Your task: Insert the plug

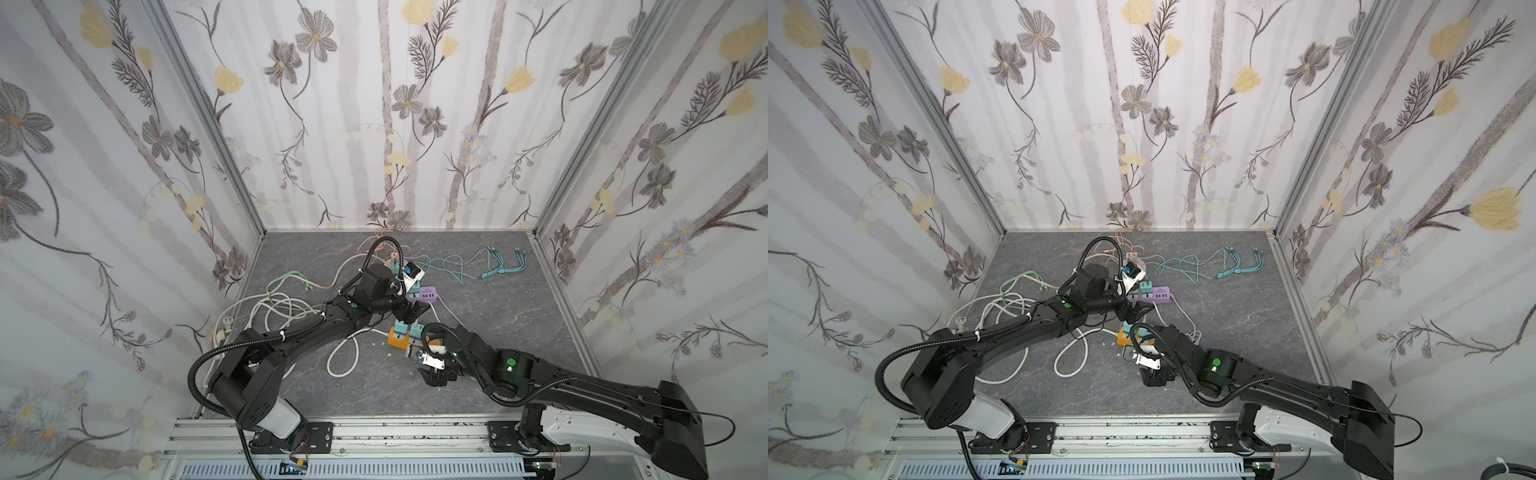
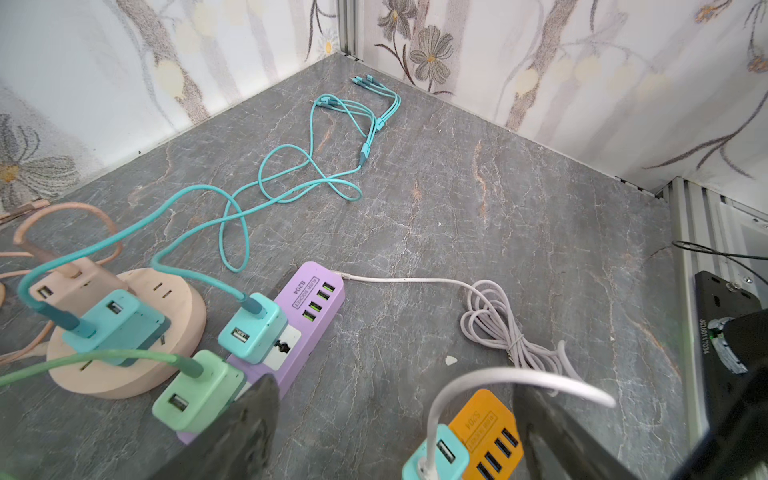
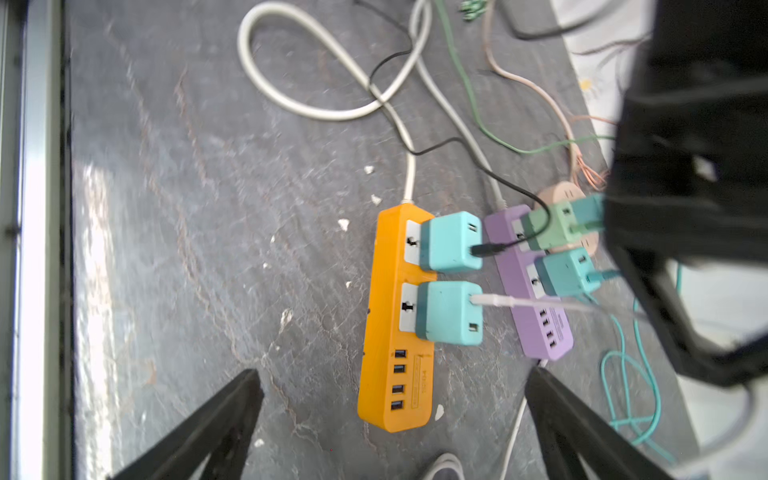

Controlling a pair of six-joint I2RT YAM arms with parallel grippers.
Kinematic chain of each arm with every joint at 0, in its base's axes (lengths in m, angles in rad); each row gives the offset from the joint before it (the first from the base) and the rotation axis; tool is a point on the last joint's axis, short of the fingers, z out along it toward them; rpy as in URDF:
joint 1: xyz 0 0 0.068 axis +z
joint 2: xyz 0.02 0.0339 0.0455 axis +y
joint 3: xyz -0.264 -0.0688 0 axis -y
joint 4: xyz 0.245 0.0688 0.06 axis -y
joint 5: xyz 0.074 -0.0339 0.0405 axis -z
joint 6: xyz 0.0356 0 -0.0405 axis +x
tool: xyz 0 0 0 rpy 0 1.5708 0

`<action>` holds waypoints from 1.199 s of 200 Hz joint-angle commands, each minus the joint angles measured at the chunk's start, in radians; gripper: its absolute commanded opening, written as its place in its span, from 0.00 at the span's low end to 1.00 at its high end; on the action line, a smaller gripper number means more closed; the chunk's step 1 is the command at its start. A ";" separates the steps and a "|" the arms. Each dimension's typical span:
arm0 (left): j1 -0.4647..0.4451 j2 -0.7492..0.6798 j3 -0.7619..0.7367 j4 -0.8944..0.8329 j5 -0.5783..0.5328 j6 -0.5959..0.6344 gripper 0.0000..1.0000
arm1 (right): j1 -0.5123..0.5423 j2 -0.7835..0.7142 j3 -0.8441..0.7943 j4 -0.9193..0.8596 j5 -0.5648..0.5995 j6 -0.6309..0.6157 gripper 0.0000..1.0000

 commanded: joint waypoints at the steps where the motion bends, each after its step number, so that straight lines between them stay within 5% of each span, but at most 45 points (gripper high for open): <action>1: 0.001 -0.054 -0.029 -0.031 -0.057 -0.022 0.94 | -0.016 -0.057 -0.047 0.037 -0.012 0.427 0.99; 38: 0.002 -0.180 -0.108 -0.109 -0.108 -0.062 1.00 | -0.057 -0.047 -0.082 -0.001 -0.099 0.594 0.94; 60: 0.005 -0.265 -0.193 -0.102 -0.147 -0.089 1.00 | -0.060 0.025 -0.098 0.014 -0.184 0.547 0.79; 88: 0.010 -0.346 -0.253 -0.139 -0.250 -0.160 1.00 | -0.063 0.144 -0.075 0.030 -0.114 0.560 0.53; 120: 0.015 -0.383 -0.279 -0.224 -0.401 -0.302 1.00 | -0.080 0.246 -0.071 0.086 -0.050 0.618 0.37; 177: 0.054 -0.337 -0.323 -0.335 -0.728 -0.593 1.00 | -0.138 0.412 -0.034 0.194 0.037 0.676 0.30; 240: 0.103 -0.253 -0.329 -0.275 -0.730 -0.620 1.00 | -0.208 0.564 0.056 0.249 0.114 0.704 0.33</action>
